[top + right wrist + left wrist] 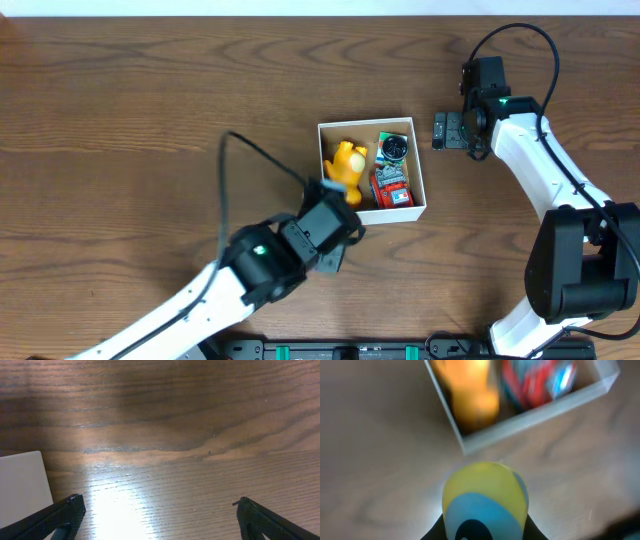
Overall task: Pack container
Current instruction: 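Lift the ball and carry it right over the box, then lower the ball into the box and open left gripper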
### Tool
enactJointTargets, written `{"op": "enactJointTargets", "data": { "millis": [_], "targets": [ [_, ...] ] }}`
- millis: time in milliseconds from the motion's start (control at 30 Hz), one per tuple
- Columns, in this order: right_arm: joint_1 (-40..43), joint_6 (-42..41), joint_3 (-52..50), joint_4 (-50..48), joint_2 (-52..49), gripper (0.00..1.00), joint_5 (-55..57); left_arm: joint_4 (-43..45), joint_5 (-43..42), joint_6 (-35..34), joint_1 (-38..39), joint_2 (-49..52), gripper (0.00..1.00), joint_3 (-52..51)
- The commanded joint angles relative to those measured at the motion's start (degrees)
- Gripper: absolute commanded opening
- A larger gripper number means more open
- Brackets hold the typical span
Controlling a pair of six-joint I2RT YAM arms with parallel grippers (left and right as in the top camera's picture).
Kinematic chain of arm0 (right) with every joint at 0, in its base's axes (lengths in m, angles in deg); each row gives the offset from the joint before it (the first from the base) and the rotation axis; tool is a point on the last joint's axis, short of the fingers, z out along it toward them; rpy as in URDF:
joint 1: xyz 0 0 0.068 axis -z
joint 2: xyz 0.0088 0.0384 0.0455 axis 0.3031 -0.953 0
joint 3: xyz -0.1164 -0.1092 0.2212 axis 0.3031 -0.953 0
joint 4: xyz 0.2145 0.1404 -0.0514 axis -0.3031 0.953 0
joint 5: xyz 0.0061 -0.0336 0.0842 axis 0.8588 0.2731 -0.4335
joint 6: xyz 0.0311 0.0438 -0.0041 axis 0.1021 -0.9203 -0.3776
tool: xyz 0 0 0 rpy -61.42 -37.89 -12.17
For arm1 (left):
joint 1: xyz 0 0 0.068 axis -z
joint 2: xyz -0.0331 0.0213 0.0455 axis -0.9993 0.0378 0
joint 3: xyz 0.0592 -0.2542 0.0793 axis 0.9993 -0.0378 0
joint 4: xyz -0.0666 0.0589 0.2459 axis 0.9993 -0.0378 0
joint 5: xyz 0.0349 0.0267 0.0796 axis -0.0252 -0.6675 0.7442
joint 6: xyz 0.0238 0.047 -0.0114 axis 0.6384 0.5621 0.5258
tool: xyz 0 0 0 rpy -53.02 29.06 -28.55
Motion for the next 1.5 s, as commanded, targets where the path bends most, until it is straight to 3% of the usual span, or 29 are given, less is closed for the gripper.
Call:
{"op": "enactJointTargets", "data": {
  "millis": [0, 333, 533, 833, 867, 1000, 1100, 1467],
  "targets": [
    [0.3, -1.0, 0.0, 0.0, -0.3, 0.99, 0.6, 2.6, 13.0, 4.1, -0.4, -0.5, 0.06, 3.7],
    [0.3, -1.0, 0.0, 0.0, -0.3, 0.99, 0.6, 21.1, 12.9, 7.3, -5.2, 5.8, 0.06, 3.8],
    [0.3, -1.0, 0.0, 0.0, -0.3, 0.99, 0.6, 30.6, 4.8, 8.8, -8.8, 15.0, 0.06, 3.8],
    [0.4, -1.0, 0.0, 0.0, -0.3, 0.99, 0.6, 33.4, -1.5, 8.8, -11.3, 23.4, 0.06, 3.8],
    [0.4, -1.0, 0.0, 0.0, -0.3, 0.99, 0.6, 33.3, -1.8, 8.8, -11.2, 23.5, 0.11, 3.8],
    [0.3, -1.0, -0.1, 0.0, -0.3, 0.99, 0.6, 32.1, -1.8, 8.7, -11.2, 23.5, 0.62, 3.8],
    [0.3, -1.0, 0.0, 0.0, -0.3, 0.99, 0.6, 30.8, -1.9, 8.7, -11.2, 23.5, 0.82, 3.8],
    [0.3, -1.0, 0.0, 0.0, -0.3, 0.99, 0.6, 29.8, -1.7, 8.7, -11.9, 22.2, 0.85, 3.8]
  ]
}}
